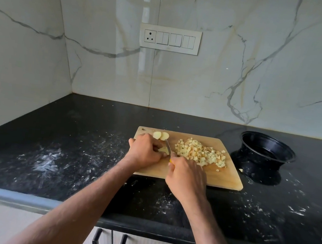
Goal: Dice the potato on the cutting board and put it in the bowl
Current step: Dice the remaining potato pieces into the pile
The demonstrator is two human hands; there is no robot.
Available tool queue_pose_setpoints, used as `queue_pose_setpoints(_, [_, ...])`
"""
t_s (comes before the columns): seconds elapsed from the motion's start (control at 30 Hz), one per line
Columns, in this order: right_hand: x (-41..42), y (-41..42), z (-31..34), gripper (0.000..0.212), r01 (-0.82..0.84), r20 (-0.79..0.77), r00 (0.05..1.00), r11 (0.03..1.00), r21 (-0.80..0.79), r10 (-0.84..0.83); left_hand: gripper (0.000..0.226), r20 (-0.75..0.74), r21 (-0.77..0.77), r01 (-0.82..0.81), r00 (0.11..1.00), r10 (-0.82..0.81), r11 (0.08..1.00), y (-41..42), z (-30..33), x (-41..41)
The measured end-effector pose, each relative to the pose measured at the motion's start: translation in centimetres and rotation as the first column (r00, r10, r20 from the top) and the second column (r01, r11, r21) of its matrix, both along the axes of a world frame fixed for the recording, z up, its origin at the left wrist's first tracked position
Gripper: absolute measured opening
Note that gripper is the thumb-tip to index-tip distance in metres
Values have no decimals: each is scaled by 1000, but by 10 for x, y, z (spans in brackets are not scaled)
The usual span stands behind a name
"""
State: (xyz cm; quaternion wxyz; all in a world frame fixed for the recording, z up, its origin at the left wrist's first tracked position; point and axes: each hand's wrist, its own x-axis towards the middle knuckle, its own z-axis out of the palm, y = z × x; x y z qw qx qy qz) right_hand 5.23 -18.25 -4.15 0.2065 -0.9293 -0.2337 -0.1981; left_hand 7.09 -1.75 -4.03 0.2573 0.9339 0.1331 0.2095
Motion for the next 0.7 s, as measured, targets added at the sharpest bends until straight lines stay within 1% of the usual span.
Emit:
queue_pose_setpoints(0.13, [-8,0,-2,20,10,0,1000,1000,-23,-10,20,9,-15,3,1000,-3,1000,-1,-1,0])
queue_pose_setpoints(0.3, [-27,-23,-1,25,-23,-81,996,999,-31,20,25,25,-26,1,1000,0,1000,-2,0,-2])
queue_pose_setpoints(0.37, [-30,-39,5,24,-24,-90,996,999,-39,20,22,24,-58,30,999,-28,998,0,1,-4])
queue_pose_setpoints(0.47, [-30,-51,17,26,-4,-83,997,1000,3,4,19,1,-111,91,996,-92,990,4,4,-9])
queue_pose_setpoints(0.57, [-23,-38,24,28,-2,-58,998,998,55,6,21,24,-118,96,995,-94,988,3,6,-14])
queue_pose_setpoints(0.67, [-15,-13,22,31,-10,-27,1000,998,59,12,5,29,-122,78,997,-75,989,1,6,-14])
queue_pose_setpoints(0.7, [-12,-6,19,31,-12,-20,1000,999,43,12,13,28,-125,70,997,-67,990,1,5,-12])
